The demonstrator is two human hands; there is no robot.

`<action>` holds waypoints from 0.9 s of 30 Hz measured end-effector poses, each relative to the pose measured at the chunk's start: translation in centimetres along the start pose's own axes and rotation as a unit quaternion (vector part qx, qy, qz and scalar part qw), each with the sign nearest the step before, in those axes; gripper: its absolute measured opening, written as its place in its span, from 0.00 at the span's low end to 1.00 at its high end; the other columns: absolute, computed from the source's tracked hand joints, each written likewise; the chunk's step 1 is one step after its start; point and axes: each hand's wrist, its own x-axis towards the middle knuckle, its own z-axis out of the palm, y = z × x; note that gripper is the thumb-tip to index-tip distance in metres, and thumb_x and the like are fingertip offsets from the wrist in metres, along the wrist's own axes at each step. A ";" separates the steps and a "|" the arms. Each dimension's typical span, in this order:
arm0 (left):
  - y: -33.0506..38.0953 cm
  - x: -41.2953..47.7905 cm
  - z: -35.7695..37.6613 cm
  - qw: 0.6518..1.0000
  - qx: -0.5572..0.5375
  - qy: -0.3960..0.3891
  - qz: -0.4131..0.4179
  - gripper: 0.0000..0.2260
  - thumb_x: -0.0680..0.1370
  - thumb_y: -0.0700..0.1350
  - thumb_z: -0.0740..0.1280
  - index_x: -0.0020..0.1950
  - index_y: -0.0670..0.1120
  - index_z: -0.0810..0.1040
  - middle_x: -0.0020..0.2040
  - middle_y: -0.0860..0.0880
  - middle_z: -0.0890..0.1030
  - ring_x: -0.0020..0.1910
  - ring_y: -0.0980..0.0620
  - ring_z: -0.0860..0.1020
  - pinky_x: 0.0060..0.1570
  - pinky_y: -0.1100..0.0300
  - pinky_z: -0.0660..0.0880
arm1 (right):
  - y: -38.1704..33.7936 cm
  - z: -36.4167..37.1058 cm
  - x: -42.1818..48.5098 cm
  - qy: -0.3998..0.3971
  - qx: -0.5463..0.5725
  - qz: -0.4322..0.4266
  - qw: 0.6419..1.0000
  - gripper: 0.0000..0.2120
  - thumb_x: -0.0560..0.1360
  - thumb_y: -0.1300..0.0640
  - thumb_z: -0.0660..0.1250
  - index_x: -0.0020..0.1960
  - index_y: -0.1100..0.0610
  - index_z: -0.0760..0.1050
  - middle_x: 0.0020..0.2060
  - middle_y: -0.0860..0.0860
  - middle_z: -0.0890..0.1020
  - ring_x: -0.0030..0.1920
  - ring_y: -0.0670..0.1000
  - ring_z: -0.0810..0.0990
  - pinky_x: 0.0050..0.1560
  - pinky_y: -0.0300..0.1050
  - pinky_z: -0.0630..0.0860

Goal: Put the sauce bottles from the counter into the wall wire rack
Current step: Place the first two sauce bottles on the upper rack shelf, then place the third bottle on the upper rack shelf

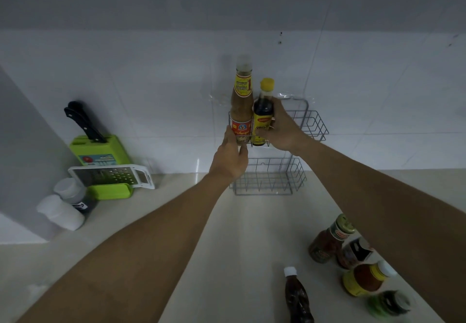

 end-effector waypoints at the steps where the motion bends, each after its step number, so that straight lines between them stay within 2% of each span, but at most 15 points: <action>1: 0.0 0.1 0.0 1.000 0.000 0.000 -0.002 0.27 0.83 0.47 0.60 0.79 0.49 0.54 0.72 0.45 0.72 0.67 0.42 0.75 0.67 0.42 0.72 | 0.1 0.1 -0.1 0.011 0.005 0.003 1.000 0.38 0.70 0.63 0.75 0.74 0.52 0.59 0.63 0.51 0.76 0.62 0.55 0.77 0.62 0.60 0.77; 4: 0.0 0.1 0.1 1.000 0.002 -0.006 -0.003 0.28 0.82 0.47 0.60 0.80 0.48 0.53 0.73 0.46 0.71 0.69 0.42 0.73 0.69 0.43 0.71 | 0.2 0.2 -0.1 0.037 0.016 0.013 0.999 0.37 0.69 0.61 0.77 0.72 0.51 0.63 0.62 0.51 0.78 0.62 0.55 0.78 0.61 0.61 0.78; 7: -0.3 0.4 0.0 1.000 -0.003 -0.022 -0.005 0.29 0.82 0.47 0.61 0.80 0.50 0.51 0.75 0.47 0.69 0.70 0.43 0.72 0.70 0.44 0.70 | 0.1 0.2 0.0 0.032 0.010 0.022 0.999 0.38 0.69 0.61 0.77 0.73 0.51 0.62 0.63 0.51 0.78 0.62 0.55 0.79 0.61 0.61 0.78; 10: -0.5 0.4 -0.3 0.999 -0.013 -0.043 -0.015 0.33 0.82 0.46 0.62 0.81 0.53 0.46 0.79 0.48 0.62 0.76 0.44 0.65 0.74 0.46 0.65 | -0.2 0.1 0.0 0.014 -0.008 0.034 0.999 0.46 0.68 0.59 0.78 0.77 0.50 0.54 0.68 0.52 0.75 0.66 0.56 0.76 0.64 0.61 0.75; 13: -0.7 -0.9 0.0 0.999 -0.022 -0.038 -0.031 0.37 0.82 0.45 0.61 0.81 0.49 0.38 0.82 0.48 0.51 0.80 0.47 0.56 0.77 0.51 0.58 | -0.7 0.3 -0.9 0.023 0.012 0.057 0.998 0.56 0.68 0.60 0.79 0.80 0.53 0.42 0.76 0.56 0.65 0.74 0.56 0.66 0.72 0.57 0.67; 15: -1.6 -2.5 0.8 0.999 -0.028 -0.022 -0.034 0.37 0.82 0.45 0.61 0.81 0.48 0.38 0.83 0.49 0.48 0.80 0.48 0.53 0.77 0.53 0.55 | -1.0 0.8 -2.7 0.083 0.002 0.054 0.995 0.55 0.69 0.57 0.79 0.80 0.56 0.43 0.76 0.58 0.62 0.75 0.55 0.63 0.73 0.51 0.64; 17: -3.2 -4.6 2.3 0.999 -0.013 -0.026 -0.038 0.36 0.83 0.47 0.61 0.82 0.47 0.39 0.83 0.49 0.47 0.81 0.49 0.51 0.77 0.57 0.51 | -1.0 1.4 -5.4 0.140 -0.022 0.038 0.989 0.49 0.71 0.52 0.77 0.80 0.57 0.49 0.73 0.58 0.66 0.72 0.53 0.66 0.70 0.49 0.66; 19: -4.9 -7.1 4.3 0.997 0.041 -0.050 -0.045 0.34 0.83 0.50 0.59 0.82 0.46 0.42 0.83 0.47 0.47 0.81 0.48 0.50 0.76 0.57 0.49 | 0.1 2.6 -9.0 0.155 -0.036 0.051 0.986 0.40 0.73 0.52 0.74 0.77 0.56 0.57 0.68 0.57 0.70 0.66 0.50 0.70 0.66 0.47 0.69; 22: -7.1 -11.6 7.8 0.983 0.125 -0.120 -0.056 0.31 0.84 0.54 0.54 0.82 0.46 0.44 0.82 0.46 0.46 0.81 0.46 0.48 0.79 0.52 0.46 | 3.6 5.2 -15.1 0.099 -0.094 0.126 0.983 0.31 0.75 0.50 0.70 0.74 0.56 0.63 0.64 0.55 0.72 0.62 0.51 0.73 0.61 0.45 0.71; 24: -8.4 -14.7 10.1 0.969 0.175 -0.167 -0.055 0.30 0.84 0.56 0.49 0.82 0.47 0.44 0.82 0.46 0.44 0.81 0.47 0.45 0.78 0.50 0.41 | 6.5 7.0 -19.5 0.044 -0.146 0.196 0.969 0.31 0.76 0.46 0.68 0.74 0.56 0.63 0.65 0.56 0.72 0.65 0.56 0.72 0.64 0.50 0.71; 27: -10.3 -18.8 12.9 0.952 0.218 -0.211 -0.039 0.28 0.84 0.57 0.45 0.82 0.48 0.43 0.82 0.46 0.42 0.81 0.48 0.41 0.77 0.47 0.35 | 10.3 9.3 -25.9 -0.033 -0.261 0.268 0.927 0.33 0.75 0.39 0.60 0.72 0.59 0.62 0.66 0.60 0.72 0.67 0.62 0.69 0.67 0.55 0.67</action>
